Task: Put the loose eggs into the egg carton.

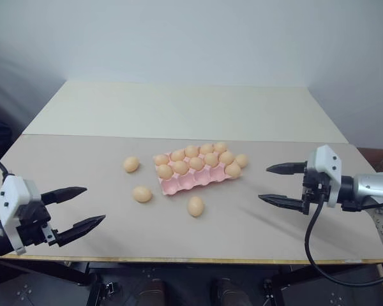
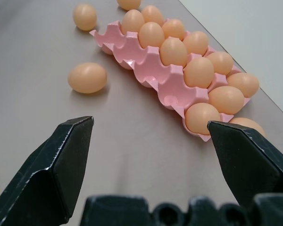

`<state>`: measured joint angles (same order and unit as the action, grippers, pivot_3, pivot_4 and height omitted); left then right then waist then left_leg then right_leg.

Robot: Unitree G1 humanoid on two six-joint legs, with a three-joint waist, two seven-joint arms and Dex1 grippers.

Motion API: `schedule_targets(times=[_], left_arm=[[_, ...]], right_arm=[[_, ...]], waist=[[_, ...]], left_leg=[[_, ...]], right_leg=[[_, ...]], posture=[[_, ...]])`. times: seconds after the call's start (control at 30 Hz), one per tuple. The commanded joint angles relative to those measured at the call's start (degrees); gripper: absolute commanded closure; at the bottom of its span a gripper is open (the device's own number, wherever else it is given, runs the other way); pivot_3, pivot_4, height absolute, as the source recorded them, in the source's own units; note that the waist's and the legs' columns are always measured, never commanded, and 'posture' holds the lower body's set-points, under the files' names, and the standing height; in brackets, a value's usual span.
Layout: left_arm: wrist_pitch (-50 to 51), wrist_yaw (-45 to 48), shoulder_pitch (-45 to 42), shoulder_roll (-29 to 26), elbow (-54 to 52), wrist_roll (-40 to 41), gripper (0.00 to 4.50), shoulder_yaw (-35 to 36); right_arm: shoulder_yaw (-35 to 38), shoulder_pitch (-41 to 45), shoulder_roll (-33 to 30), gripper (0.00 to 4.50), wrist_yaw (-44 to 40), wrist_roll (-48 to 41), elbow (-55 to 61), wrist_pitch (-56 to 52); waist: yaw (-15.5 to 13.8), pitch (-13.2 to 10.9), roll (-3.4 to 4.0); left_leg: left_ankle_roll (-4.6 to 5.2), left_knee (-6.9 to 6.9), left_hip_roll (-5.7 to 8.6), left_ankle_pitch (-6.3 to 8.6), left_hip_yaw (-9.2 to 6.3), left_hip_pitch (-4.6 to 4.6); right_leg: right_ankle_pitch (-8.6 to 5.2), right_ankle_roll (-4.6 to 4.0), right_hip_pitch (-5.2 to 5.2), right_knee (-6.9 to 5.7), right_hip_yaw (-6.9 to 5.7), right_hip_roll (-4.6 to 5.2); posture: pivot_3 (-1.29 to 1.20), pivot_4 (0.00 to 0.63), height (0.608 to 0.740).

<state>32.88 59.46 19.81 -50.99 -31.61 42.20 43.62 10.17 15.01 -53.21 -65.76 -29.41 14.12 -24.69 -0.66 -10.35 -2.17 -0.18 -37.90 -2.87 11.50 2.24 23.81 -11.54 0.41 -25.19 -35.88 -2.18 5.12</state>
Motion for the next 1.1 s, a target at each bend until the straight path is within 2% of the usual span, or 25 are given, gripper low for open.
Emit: schedule_targets(times=[0.03,0.13,0.67,0.83,1.1], left_arm=[[0.1,-0.5,-0.5,-0.8,-0.1,0.1,0.01,1.0],[1.2,-0.8,-0.9,-0.7,-0.3,1.9,0.01,1.8],[0.6,-4.8,-0.3,1.2,-0.5,-2.1,0.01,-0.9],[1.0,-6.4,-4.1,-0.1,2.1,-2.5,0.01,-2.7],[0.2,-3.4,-8.4,-1.7,3.9,-0.8,0.01,-5.9]], right_arm=[[2.5,0.1,-1.0,0.0,-0.3,-0.6,0.9,1.4],[2.5,0.2,-1.0,0.0,-0.4,-0.6,0.7,1.3],[2.7,3.6,-1.6,0.0,-2.2,-2.5,0.0,0.7],[3.1,2.7,-1.3,0.0,-1.5,-3.1,1.0,0.1],[2.2,2.1,-0.8,0.0,0.9,-2.9,2.5,-0.4]], waist=[[0.0,0.0,0.0],[0.0,0.0,0.0],[0.0,0.0,0.0],[-0.2,0.0,0.0],[0.0,0.0,0.0]], left_leg=[[0.0,0.0,0.0,0.0,0.0,0.0],[0.0,0.0,0.0,0.0,0.0,0.0],[0.0,0.02,-0.02,0.0,0.04,-0.01],[0.0,0.03,0.0,0.0,0.04,0.0],[0.0,0.03,-0.01,0.0,0.05,0.0]], right_leg=[[0.0,0.0,0.0,0.0,0.0,0.0],[0.0,0.0,0.0,0.0,0.0,0.0],[0.01,0.01,-0.02,0.0,0.03,-0.01],[0.01,0.02,-0.02,0.01,0.02,0.0],[0.02,0.02,-0.02,0.01,0.03,-0.01]], posture=[[0.0,0.15,0.74],[0.0,0.15,0.74],[0.0,0.15,0.74],[0.0,0.15,0.74],[0.0,0.15,0.74]])
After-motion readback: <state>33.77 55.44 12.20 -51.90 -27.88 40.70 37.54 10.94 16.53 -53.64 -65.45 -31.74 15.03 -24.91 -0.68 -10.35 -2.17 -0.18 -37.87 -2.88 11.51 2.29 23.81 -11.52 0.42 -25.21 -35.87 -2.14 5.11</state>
